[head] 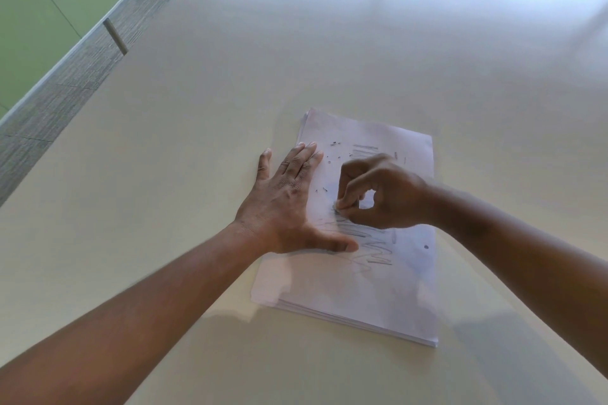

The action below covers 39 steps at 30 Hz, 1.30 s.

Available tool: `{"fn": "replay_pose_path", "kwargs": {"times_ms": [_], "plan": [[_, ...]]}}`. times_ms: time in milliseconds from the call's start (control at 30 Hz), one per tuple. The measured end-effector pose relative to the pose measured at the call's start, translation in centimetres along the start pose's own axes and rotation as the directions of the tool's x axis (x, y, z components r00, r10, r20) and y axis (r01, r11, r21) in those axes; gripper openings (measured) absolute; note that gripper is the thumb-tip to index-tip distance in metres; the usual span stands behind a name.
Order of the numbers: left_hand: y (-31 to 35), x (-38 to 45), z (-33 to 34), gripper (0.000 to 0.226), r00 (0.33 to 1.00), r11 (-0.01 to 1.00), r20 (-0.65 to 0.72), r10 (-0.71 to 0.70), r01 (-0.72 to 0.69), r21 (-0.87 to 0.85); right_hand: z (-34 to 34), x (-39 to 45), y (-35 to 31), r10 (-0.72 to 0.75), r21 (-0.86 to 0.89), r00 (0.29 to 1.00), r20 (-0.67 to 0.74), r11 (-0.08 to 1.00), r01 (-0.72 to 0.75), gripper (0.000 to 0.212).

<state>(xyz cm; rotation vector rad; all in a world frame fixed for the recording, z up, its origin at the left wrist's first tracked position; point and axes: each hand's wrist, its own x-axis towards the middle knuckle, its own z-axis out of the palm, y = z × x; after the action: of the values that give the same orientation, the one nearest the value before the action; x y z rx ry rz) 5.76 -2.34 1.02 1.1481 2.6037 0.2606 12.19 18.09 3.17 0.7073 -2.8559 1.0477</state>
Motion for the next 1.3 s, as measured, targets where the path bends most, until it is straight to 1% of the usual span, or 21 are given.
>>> {"fn": "replay_pose_path", "kwargs": {"times_ms": [67, 233, 300, 367, 500, 567, 633, 733, 833, 900, 1000, 1067, 1100, 1167, 1233, 1300], "plan": [[0.0, 0.0, 0.0, 0.156, 1.000, 1.000, -0.003, 0.003, -0.003, -0.001, -0.2, 0.1, 0.1, 0.007, -0.008, 1.000, 0.016, 1.000, -0.006, 0.009], [0.1, 0.0, 0.0, 0.157, 1.000, 1.000, -0.007, 0.003, -0.003, 0.009, -1.6, 1.7, 1.5, 0.069, -0.072, 0.993, -0.097, 0.994, -0.076, 0.009], [0.1, 0.0, 0.0, 0.157, 1.000, 1.000, -0.011, 0.005, -0.005, 0.008, -1.7, 1.7, 1.6, 0.077, -0.077, 0.991, -0.108, 0.993, -0.085, 0.009], [0.1, 0.1, 0.0, 0.156, 1.000, 1.000, -0.015, 0.007, -0.007, 0.008, -1.4, 1.2, 1.2, 0.059, -0.055, 0.995, -0.077, 0.996, -0.063, 0.009], [0.0, 0.1, 0.1, 0.156, 1.000, 1.000, -0.011, 0.009, -0.009, 0.005, -0.6, -0.3, 0.0, -0.007, 0.005, 0.998, 0.059, 1.000, 0.007, 0.010], [0.0, 0.1, 0.0, 0.156, 1.000, 1.000, -0.011, 0.009, -0.009, 0.004, -0.6, -0.4, 0.0, -0.004, 0.007, 0.997, 0.076, 1.000, 0.004, 0.009], [0.0, 0.1, 0.0, 0.157, 1.000, 1.000, -0.009, 0.010, -0.010, 0.009, -0.8, 0.2, 0.4, 0.011, -0.016, 1.000, 0.030, 1.000, -0.010, 0.009], [0.0, 0.0, 0.1, 0.156, 1.000, 1.000, -0.010, 0.008, -0.008, 0.009, -1.4, 1.4, 1.2, 0.060, -0.063, 0.995, -0.075, 0.996, -0.064, 0.010], [0.1, 0.1, 0.0, 0.156, 1.000, 1.000, -0.010, 0.006, -0.006, 0.014, -1.8, 1.8, 1.6, 0.083, -0.085, 0.990, -0.113, 0.992, -0.093, 0.010], [0.1, 0.0, 0.0, 0.156, 1.000, 1.000, -0.010, 0.005, -0.005, 0.011, -1.5, 1.4, 1.1, 0.071, -0.062, 0.994, -0.087, 0.995, -0.076, 0.011], [0.1, 0.0, 0.0, 0.158, 1.000, 1.000, -0.013, 0.003, -0.003, 0.012, -0.7, 0.3, -0.1, 0.006, -0.017, 0.999, 0.041, 1.000, -0.006, 0.011], [0.0, 0.0, 0.1, 0.158, 1.000, 1.000, -0.017, 0.000, 0.000, 0.003, -0.3, -0.3, -0.7, 0.005, -0.007, 0.994, 0.108, 1.000, -0.004, 0.010], [0.0, 0.1, 0.1, 0.159, 1.000, 1.000, -0.019, -0.001, 0.001, 0.001, -0.3, -0.3, -0.7, 0.011, -0.008, 0.994, 0.111, 1.000, -0.010, 0.010], [0.0, 0.1, 0.1, 0.158, 1.000, 1.000, -0.019, 0.000, 0.000, 0.004, -0.4, 0.2, -0.4, 0.018, -0.023, 0.998, 0.065, 1.000, -0.017, 0.010], [0.0, 0.1, 0.0, 0.158, 1.000, 1.000, -0.016, 0.002, -0.002, 0.007, -0.8, 1.2, 0.2, 0.029, -0.053, 1.000, -0.009, 0.998, -0.029, 0.007], [0.1, 0.1, 0.0, 0.159, 1.000, 1.000, -0.014, 0.001, -0.001, 0.008, -1.1, 1.9, 0.8, 0.052, -0.073, 0.996, -0.077, 0.996, -0.058, 0.009]]}}
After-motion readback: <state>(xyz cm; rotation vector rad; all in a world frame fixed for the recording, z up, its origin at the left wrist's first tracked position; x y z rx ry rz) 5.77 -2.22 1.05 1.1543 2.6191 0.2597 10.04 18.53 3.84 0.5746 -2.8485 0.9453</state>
